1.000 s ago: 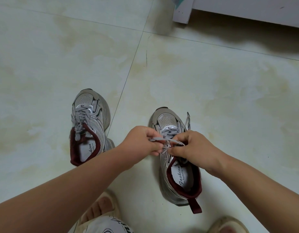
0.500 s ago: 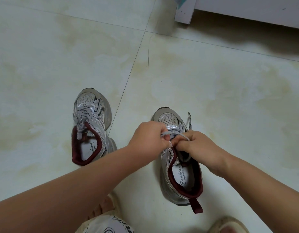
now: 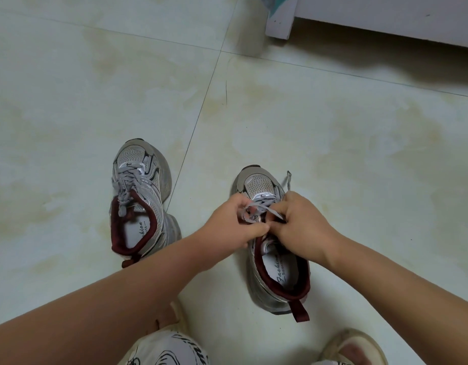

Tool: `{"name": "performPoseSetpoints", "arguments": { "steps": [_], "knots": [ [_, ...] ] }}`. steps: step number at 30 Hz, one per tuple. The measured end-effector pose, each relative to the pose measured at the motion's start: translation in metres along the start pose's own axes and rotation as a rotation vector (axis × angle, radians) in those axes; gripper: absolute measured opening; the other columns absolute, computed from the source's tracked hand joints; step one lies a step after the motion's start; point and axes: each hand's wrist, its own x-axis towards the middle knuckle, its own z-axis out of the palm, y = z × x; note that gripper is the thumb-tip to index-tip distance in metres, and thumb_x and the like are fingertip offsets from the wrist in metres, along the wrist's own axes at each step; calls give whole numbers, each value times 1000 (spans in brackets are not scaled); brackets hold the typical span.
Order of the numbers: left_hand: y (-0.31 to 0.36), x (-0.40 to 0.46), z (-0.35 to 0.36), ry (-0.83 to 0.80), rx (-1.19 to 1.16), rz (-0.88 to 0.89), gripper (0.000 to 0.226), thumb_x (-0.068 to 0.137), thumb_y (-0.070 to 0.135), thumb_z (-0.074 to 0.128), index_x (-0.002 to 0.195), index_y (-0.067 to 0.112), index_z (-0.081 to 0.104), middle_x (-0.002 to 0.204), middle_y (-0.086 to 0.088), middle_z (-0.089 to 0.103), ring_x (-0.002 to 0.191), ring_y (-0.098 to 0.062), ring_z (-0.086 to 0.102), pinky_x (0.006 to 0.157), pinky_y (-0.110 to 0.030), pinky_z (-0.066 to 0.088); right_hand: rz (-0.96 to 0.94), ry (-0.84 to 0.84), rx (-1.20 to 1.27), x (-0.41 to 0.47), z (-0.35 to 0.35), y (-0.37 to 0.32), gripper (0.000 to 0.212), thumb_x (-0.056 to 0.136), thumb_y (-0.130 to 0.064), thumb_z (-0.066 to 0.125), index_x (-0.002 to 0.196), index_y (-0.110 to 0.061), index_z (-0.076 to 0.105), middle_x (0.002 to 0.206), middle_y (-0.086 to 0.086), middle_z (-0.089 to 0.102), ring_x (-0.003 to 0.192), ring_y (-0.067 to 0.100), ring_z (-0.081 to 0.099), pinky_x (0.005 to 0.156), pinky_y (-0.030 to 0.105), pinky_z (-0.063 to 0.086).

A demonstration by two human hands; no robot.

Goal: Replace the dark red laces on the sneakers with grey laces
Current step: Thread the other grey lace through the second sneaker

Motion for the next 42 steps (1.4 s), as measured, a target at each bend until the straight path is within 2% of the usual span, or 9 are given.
{"name": "performPoseSetpoints", "arguments": {
  "steps": [6,11,16,21,23,26,31,36,42],
  "knots": [
    [-3,-7,1,85,86,100,29,81,-4,56,76,21,42,69,2,42,56,-11,37,60,-27,39,114,-12,278,-18,-50,-13,15,78,0,55,71,13,53,79,10,41,73,19,34,64,30,24],
    [2,-19,11,190,622,383,16,81,10,54,79,25,51,88,9,41,73,-17,51,70,-32,44,80,38,283,-22,-44,-22,21,83,-4,47,68,10,48,75,10,37,64,15,30,51,24,22],
    [4,-20,14,292,668,394,25,84,25,60,109,23,58,100,10,43,80,-16,56,74,-29,45,-69,94,-111,-9,-45,-28,30,88,-15,48,59,-14,42,85,5,42,79,19,41,63,28,29],
    [11,-13,15,308,590,344,18,87,24,60,78,10,68,82,-6,57,75,-22,57,73,-33,46,-46,401,-255,-15,-36,-26,17,90,-29,54,103,-19,51,96,-3,44,91,21,46,70,29,33],
    [11,-12,14,315,519,342,21,85,18,61,72,1,64,77,-19,60,74,-31,56,72,-39,47,36,472,-202,-24,-38,-26,21,87,-36,56,86,-16,49,84,-2,48,79,22,47,65,30,33],
    [7,-14,15,329,468,348,18,84,15,61,72,2,64,78,-19,59,76,-31,56,73,-41,47,155,237,-61,-35,-32,-25,40,87,-43,55,62,-11,56,54,0,44,55,19,42,52,29,30],
    [0,-17,20,313,471,343,12,83,15,59,86,16,71,89,-1,58,85,-15,55,79,-32,45,108,199,322,-29,-1,-14,18,83,-22,64,70,-10,63,59,2,50,57,14,41,57,26,34],
    [-1,-14,15,312,443,303,26,82,15,62,107,22,65,65,8,50,62,-5,48,70,-24,43,60,267,353,-29,-6,-9,21,84,-8,63,69,5,57,68,23,57,61,15,43,58,27,37],
    [0,-17,11,294,542,282,12,83,12,56,85,18,46,67,3,52,60,-17,45,62,-32,41,-140,453,690,-54,-70,-27,26,90,2,50,67,-10,56,53,-4,62,55,10,58,56,20,50]
  ]
}}
